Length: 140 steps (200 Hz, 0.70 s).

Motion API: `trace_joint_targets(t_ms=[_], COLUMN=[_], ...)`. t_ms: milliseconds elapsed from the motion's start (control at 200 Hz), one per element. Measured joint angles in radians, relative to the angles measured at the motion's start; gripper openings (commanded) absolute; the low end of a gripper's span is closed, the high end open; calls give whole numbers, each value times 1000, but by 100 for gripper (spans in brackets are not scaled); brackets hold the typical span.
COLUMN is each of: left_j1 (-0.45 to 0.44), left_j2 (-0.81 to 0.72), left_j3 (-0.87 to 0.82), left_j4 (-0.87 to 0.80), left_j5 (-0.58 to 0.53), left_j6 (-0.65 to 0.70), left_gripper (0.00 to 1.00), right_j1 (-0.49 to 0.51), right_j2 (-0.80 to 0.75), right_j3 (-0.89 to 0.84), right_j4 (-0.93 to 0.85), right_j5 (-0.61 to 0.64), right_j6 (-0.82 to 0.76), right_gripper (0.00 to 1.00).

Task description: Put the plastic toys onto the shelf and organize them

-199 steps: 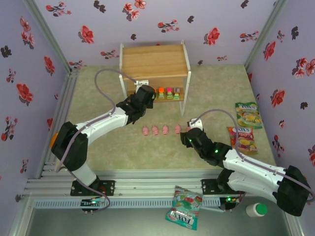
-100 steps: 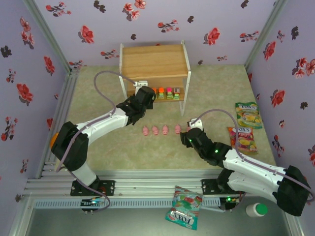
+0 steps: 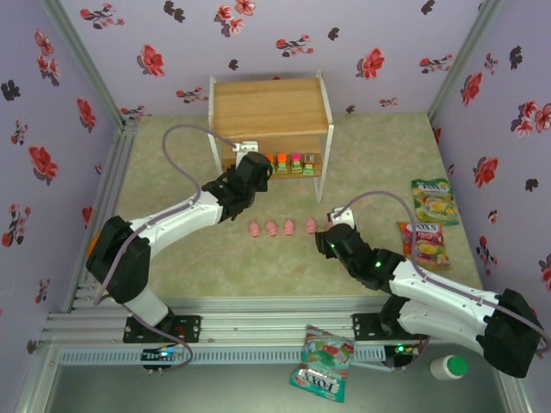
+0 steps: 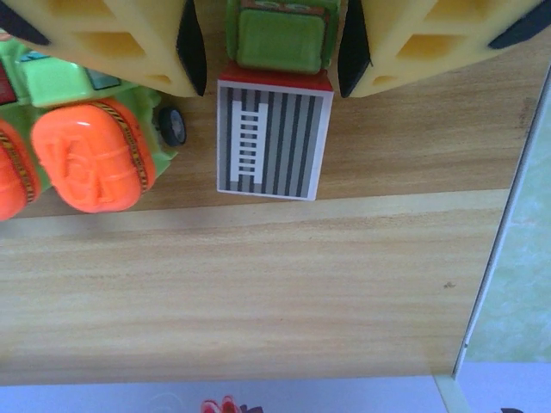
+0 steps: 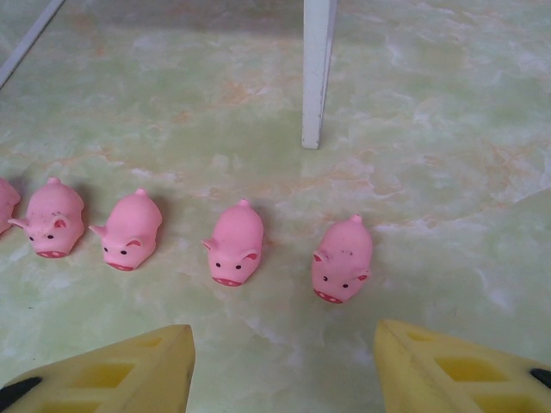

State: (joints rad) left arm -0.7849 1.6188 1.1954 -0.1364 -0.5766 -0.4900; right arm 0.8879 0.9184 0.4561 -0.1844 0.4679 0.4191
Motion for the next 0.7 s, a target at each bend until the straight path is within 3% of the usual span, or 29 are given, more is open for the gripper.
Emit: trace_joint_targets(t_ms=[700], left_j1=[-96], left_j2=[-119], left_j3=[-41], left_j4=[-27], left_j5=[-87], left_j6=[29], left_gripper=[50], right_j1=[0], right_j2=[1], right_j3=[0], right_j4=[0], right_j5=[0], right_j6=[0], right_gripper=[69])
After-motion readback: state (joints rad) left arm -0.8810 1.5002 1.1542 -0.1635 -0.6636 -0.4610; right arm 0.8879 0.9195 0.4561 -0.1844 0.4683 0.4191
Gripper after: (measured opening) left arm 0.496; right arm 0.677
